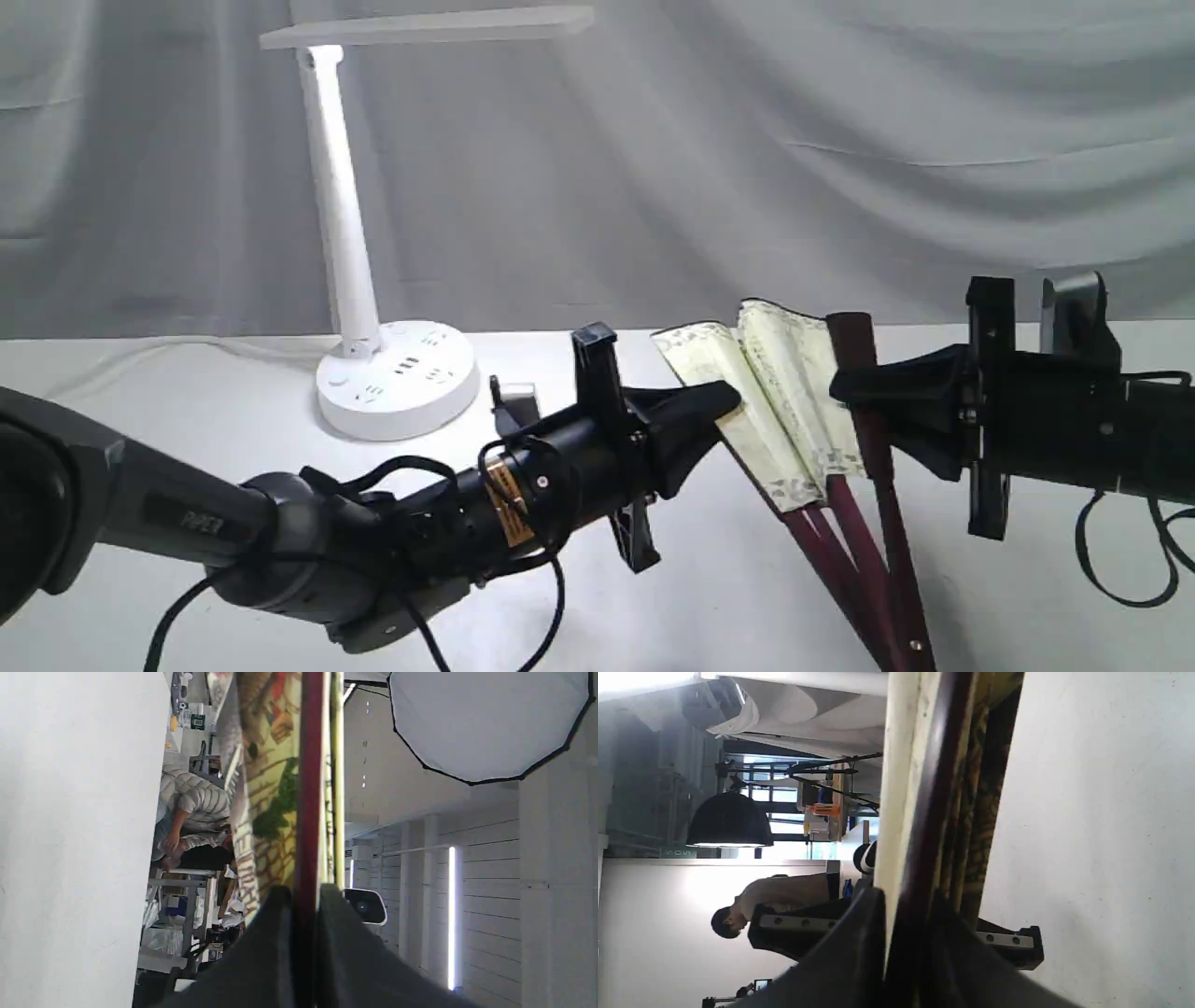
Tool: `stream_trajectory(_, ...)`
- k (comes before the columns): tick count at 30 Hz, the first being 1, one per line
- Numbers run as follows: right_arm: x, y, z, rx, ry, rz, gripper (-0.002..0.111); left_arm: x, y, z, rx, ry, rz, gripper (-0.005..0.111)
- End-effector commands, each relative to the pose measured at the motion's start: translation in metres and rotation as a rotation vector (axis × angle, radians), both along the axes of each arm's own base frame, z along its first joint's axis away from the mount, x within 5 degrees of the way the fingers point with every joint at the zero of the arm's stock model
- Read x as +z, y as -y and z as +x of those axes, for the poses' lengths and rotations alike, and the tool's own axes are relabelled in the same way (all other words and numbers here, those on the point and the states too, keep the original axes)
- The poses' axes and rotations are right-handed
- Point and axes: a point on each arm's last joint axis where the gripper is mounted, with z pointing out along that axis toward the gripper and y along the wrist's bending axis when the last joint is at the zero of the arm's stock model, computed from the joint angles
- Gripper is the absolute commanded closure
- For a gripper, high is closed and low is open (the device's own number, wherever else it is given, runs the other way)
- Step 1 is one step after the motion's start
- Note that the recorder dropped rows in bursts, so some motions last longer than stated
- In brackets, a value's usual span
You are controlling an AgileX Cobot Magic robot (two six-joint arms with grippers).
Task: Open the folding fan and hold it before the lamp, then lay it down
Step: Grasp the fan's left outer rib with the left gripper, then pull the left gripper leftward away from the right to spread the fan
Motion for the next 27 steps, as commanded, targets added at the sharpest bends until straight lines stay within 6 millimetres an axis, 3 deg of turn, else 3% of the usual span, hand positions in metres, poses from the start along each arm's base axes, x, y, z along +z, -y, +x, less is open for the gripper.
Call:
stream_trajectory(1,0.002,0.0,0.001,-0.003,0.024,-0.006,0.108,0.003,-0.002,0.003,0.015,-0.003,-0.03,0.107)
stream_trajectory(21,0.002,0.001,0.002,-0.005,0.022,-0.005,0.108,0.01,-0.016,0.02,0.253,0.025,-0.113,0.107)
stream_trajectory(27,0.002,0.011,0.001,-0.034,0.022,-0.005,0.108,0.018,-0.019,0.019,0.273,0.032,-0.125,0.107)
